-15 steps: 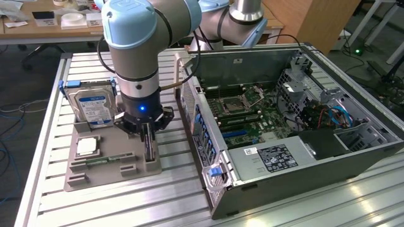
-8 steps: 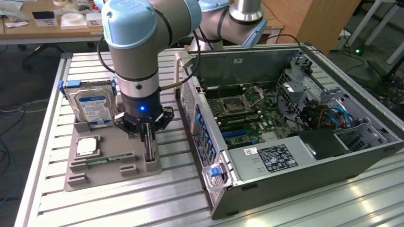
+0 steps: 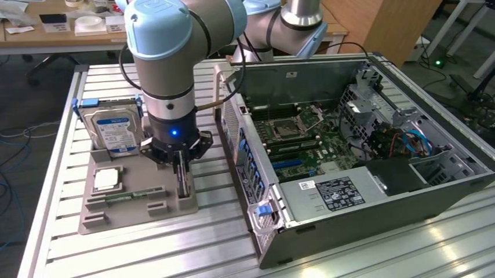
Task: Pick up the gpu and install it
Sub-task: 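Pick up the gpu and move the gpu toward the slot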
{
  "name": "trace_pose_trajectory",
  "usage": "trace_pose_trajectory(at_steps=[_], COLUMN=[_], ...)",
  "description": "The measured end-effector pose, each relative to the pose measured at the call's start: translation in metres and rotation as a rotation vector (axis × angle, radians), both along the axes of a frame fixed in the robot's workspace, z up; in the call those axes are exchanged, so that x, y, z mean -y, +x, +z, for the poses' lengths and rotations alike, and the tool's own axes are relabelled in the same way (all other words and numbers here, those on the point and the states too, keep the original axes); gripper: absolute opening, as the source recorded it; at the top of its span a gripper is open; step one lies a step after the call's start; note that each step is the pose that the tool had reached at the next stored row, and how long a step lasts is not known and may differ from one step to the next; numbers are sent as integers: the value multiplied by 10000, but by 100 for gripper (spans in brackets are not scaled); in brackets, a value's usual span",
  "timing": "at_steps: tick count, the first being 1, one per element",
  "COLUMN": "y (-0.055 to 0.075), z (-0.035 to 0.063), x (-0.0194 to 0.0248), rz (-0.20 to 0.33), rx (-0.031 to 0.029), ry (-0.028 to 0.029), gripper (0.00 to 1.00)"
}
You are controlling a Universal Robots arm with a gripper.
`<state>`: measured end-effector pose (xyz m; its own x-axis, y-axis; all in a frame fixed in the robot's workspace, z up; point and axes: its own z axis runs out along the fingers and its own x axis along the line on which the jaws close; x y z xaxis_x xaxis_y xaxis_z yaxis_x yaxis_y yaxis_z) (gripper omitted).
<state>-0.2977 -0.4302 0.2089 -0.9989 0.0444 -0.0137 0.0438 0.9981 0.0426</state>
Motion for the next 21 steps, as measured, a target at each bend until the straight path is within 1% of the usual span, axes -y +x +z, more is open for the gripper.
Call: trace_pose_trajectory(at_steps=[7, 9, 21], y=[0, 0, -1], z=[0, 21, 563], x=[0, 0, 0], rz=[0, 0, 0], rx=[0, 1, 0], ry=[0, 2, 2], gripper=[28, 28, 28])
